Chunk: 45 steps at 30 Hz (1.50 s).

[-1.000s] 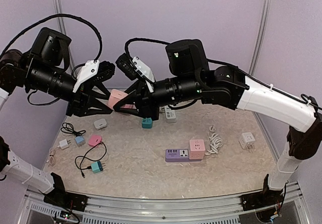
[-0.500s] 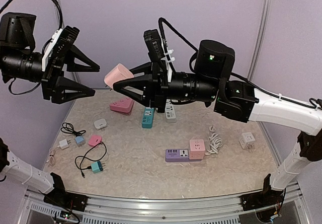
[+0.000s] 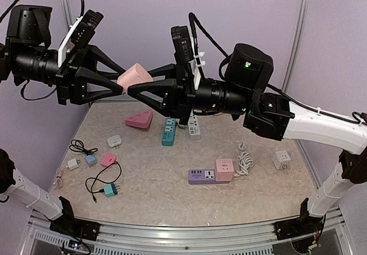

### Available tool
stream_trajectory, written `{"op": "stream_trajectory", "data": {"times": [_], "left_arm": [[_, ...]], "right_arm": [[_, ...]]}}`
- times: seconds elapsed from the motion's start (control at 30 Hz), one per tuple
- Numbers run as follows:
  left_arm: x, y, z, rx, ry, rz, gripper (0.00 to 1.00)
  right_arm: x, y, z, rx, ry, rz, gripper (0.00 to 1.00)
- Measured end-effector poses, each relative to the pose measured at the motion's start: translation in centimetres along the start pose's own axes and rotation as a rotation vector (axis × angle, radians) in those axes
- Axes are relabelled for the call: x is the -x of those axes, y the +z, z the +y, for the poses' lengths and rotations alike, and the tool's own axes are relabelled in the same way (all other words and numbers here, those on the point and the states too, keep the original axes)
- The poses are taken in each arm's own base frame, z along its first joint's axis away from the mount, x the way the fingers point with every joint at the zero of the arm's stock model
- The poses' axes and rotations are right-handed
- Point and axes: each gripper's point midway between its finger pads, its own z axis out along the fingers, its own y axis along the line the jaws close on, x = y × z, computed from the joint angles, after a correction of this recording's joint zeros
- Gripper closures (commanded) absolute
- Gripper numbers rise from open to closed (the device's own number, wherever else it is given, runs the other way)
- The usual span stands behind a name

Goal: Insert the plug
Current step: Adjust the plug.

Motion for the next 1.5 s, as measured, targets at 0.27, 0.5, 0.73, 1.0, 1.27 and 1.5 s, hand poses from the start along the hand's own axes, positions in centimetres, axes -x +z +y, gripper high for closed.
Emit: {"op": "stream_trajectory", "data": {"times": [0.27, 0.5, 0.73, 1.0, 1.27, 1.5], "left_arm": [[0.4, 0.2, -0.1, -0.007, -0.022, -0.013, 1.0], [0.3, 0.1, 0.0, 0.001, -0.023, -0.007, 1.0], [-2.4, 1.3, 0.9, 0.048, -0.019, 0.088, 1.0], [-5.2, 2.0, 2.0, 0.108, -0.007, 0.192, 1.0], [-5.4, 2.1, 2.1, 0.116, 0.012, 0.202, 1.0], [-5.5, 2.2, 1.7, 0.102, 0.03, 0.207, 1.0]], "right_arm": [[-0.1, 0.0, 0.0, -0.001, -0.008, 0.002, 1.0], [-0.3, 0.0, -0.2, -0.011, -0.014, 0.009, 0.32], [-2.2, -0.5, -1.6, -0.1, 0.005, 0.184, 0.09], [-2.3, -2.8, -2.3, -0.166, -0.041, 0.395, 0.33], [-3.8, -3.0, -2.7, -0.169, -0.069, 0.505, 0.43], [-5.6, -2.8, -2.9, -0.161, -0.066, 0.562, 0.57]]}}
